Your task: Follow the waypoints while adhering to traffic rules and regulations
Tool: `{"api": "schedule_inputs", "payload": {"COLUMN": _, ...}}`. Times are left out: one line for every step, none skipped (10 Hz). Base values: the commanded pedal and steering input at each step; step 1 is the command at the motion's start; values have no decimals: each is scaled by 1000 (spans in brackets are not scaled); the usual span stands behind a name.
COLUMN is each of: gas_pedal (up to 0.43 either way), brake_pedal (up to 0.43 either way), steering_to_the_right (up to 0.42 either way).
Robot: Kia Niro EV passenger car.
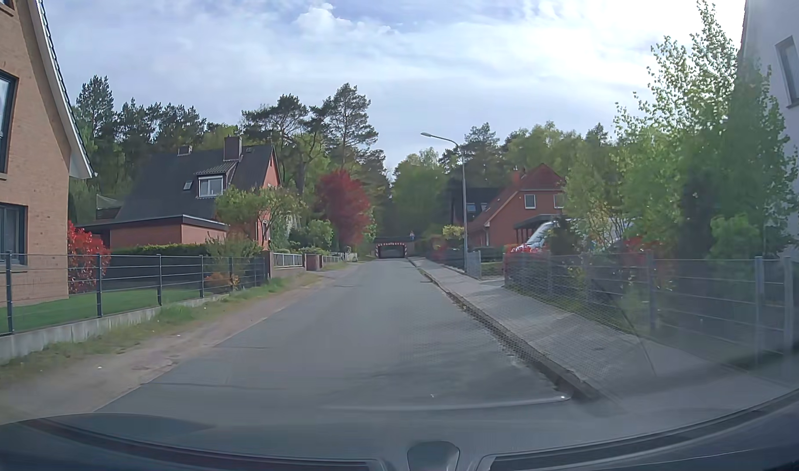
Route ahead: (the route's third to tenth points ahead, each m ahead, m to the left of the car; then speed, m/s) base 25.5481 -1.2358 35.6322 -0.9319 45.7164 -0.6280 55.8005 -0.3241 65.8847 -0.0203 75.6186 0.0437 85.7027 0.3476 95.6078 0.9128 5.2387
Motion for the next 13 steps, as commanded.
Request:
{"api": "schedule_inputs", "payload": {"gas_pedal": 28, "brake_pedal": 0, "steering_to_the_right": 5}}
{"api": "schedule_inputs", "payload": {"gas_pedal": 39, "brake_pedal": 0, "steering_to_the_right": 5}}
{"api": "schedule_inputs", "payload": {"gas_pedal": 47, "brake_pedal": 0, "steering_to_the_right": 5}}
{"api": "schedule_inputs", "payload": {"gas_pedal": 47, "brake_pedal": 0, "steering_to_the_right": 5}}
{"api": "schedule_inputs", "payload": {"gas_pedal": 59, "brake_pedal": 0, "steering_to_the_right": 5}}
{"api": "schedule_inputs", "payload": {"gas_pedal": 59, "brake_pedal": 0, "steering_to_the_right": 4}}
{"api": "schedule_inputs", "payload": {"gas_pedal": 59, "brake_pedal": 0, "steering_to_the_right": 4}}
{"api": "schedule_inputs", "payload": {"gas_pedal": 59, "brake_pedal": 0, "steering_to_the_right": 3}}
{"api": "schedule_inputs", "payload": {"gas_pedal": 59, "brake_pedal": 0, "steering_to_the_right": 1}}
{"api": "schedule_inputs", "payload": {"gas_pedal": 59, "brake_pedal": 0, "steering_to_the_right": 1}}
{"api": "schedule_inputs", "payload": {"gas_pedal": 59, "brake_pedal": 0, "steering_to_the_right": 1}}
{"api": "schedule_inputs", "payload": {"gas_pedal": 59, "brake_pedal": 0, "steering_to_the_right": 1}}
{"api": "schedule_inputs", "payload": {"gas_pedal": 59, "brake_pedal": 0, "steering_to_the_right": 1}}
